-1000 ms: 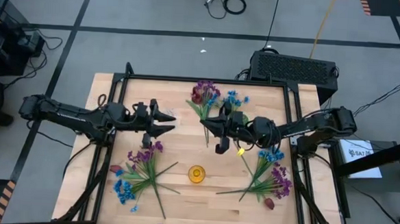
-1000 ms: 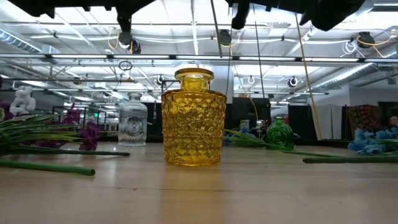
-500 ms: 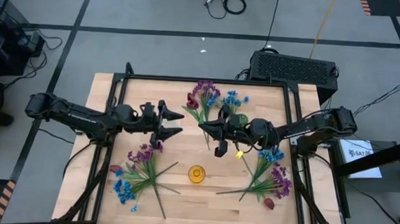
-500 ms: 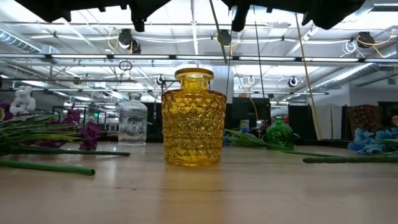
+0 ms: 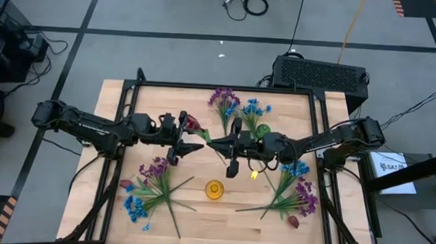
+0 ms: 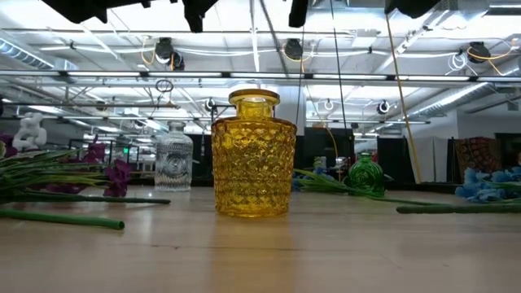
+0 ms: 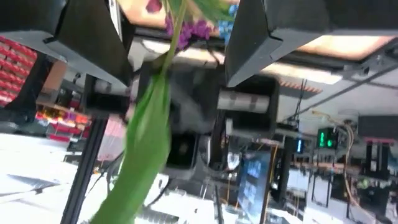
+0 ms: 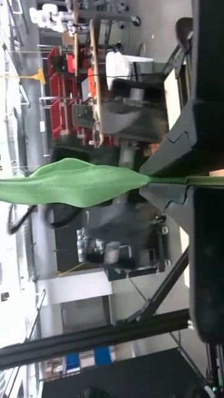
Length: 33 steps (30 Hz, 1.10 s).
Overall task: Sort flowers into vase by color
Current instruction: Put the top red flower into the green vase
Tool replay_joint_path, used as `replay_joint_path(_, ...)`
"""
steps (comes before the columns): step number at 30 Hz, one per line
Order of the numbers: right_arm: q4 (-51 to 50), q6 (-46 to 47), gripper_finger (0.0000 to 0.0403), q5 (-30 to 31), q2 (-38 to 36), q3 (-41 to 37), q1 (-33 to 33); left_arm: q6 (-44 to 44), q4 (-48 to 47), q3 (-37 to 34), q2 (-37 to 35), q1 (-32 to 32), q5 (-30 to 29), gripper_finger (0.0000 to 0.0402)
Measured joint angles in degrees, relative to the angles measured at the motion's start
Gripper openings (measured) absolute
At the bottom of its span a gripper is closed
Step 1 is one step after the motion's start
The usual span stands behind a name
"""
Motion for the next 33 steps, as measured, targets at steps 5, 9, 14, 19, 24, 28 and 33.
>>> replay_joint_path(5,0.1,0.0,0.0004,1.8,3.3,1.6,0.0,3.1,-0.3,0.3,0.0,-0.8,0.1,0.027)
replay_joint_path(9,-0.1,-0.2,0.0004,1.7,5.1,3.3,-0.1,4.5,-1.7,0.3,0.0,-1.0,0.2,0.027)
replay_joint_path(14,0.1,-0.5,0.0004,1.6,5.1,3.8,-0.1,6.5,-3.5,0.3,0.0,-1.0,0.8,0.027)
replay_joint_path(19,-0.6,-0.9,0.0004,1.6,4.8,3.8,-0.1,7.6,-3.3,0.3,0.0,-0.9,0.8,0.0256)
replay_joint_path(24,-1.0,-1.1,0.0004,1.6,4.8,3.8,-0.1,7.6,-3.3,0.3,-0.1,-0.4,0.8,0.0202)
replay_joint_path(28,-1.1,-1.1,0.0004,1.8,4.8,3.8,-0.1,7.6,-3.3,0.3,-0.1,0.4,1.2,0.0145)
replay_joint_path(33,-1.3,-1.1,0.0006,1.7,4.8,3.8,-0.1,7.1,-3.4,0.3,-0.1,1.3,4.6,0.007)
